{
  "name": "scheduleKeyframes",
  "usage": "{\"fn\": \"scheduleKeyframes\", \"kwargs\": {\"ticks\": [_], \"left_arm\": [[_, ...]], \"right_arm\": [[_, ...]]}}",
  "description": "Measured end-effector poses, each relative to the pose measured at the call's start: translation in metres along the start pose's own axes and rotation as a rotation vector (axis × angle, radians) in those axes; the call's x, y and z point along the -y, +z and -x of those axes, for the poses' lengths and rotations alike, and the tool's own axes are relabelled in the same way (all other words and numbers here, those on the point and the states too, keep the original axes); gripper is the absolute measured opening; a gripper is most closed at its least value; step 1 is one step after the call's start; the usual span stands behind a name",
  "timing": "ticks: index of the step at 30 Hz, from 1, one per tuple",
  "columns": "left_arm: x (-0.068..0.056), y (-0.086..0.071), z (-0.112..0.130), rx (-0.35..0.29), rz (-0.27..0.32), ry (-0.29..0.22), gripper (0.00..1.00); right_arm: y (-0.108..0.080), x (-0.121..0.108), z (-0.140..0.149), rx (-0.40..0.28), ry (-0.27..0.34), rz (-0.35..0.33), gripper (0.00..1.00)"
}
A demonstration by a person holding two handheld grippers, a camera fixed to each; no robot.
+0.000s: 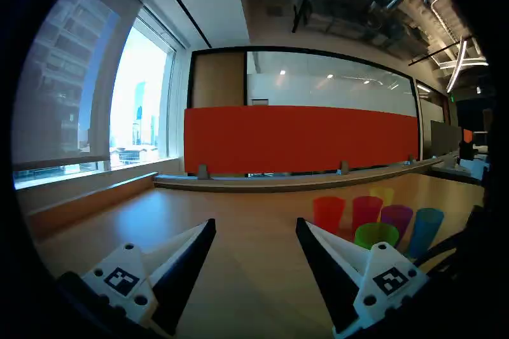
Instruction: Pour water
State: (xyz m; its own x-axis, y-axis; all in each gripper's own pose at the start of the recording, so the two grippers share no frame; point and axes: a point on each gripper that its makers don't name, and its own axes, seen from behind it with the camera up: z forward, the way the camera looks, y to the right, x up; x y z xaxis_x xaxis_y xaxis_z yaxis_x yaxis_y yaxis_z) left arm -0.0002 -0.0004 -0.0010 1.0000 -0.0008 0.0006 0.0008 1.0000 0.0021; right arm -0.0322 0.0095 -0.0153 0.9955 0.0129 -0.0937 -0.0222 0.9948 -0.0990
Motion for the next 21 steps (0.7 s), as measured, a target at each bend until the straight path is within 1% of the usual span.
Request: {"fn": "scheduleKeyframes", "kwargs": {"ticks": [9,21], "left_arm": [[0.000,0.000,0.000,0.000,0.000,0.000,0.94],[-0.001,0.000,0.000,0.000,0.000,0.000,0.94]], "right_arm": [[0.003,0.004,0.011,0.020,-0.018,0.000,0.99],[0.001,-0.001,0.018,0.043,-0.010,0.012,0.99]]}}
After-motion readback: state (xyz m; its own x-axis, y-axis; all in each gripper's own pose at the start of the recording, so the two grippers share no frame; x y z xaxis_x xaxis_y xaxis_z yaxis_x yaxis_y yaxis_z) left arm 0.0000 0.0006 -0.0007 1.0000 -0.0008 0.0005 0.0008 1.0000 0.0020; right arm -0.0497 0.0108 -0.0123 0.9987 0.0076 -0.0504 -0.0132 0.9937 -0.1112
